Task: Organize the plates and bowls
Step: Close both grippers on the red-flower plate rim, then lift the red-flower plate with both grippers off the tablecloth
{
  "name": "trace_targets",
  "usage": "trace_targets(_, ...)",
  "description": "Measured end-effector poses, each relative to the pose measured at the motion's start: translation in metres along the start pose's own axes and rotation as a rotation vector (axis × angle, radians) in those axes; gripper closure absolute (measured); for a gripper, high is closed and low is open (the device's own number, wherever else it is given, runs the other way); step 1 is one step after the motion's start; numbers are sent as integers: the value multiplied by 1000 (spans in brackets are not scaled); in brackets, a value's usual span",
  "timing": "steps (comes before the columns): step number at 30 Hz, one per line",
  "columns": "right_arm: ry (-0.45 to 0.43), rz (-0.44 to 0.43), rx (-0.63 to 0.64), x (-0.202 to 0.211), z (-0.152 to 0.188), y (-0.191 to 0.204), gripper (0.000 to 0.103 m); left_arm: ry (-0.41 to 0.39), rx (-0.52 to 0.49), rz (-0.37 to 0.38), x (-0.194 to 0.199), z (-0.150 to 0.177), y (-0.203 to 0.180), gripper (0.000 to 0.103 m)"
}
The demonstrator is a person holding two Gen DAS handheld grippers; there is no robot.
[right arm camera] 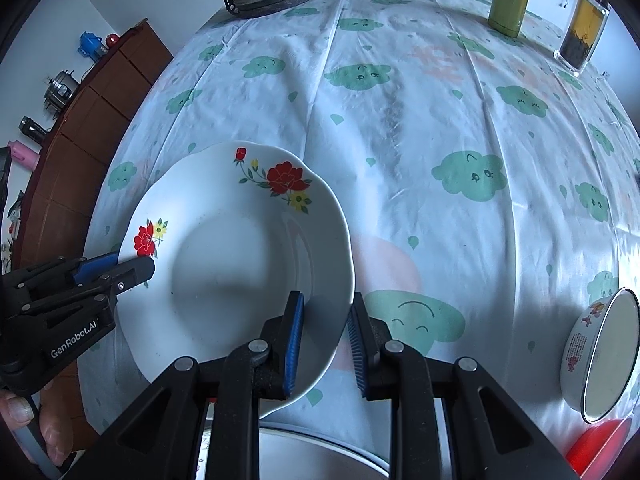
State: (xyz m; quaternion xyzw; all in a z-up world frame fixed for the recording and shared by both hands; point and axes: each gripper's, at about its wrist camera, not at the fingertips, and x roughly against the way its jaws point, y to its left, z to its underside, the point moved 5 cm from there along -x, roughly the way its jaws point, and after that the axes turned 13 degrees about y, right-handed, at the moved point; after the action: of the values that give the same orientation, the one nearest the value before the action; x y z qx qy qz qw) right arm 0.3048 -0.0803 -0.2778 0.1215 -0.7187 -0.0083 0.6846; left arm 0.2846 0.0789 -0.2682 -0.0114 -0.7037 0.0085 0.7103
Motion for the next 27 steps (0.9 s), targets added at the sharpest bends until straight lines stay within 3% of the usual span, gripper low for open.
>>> trace_targets(27, -32, -21, 9, 32, 30, 1, 79, -36, 12, -3, 31, 26, -10, 80)
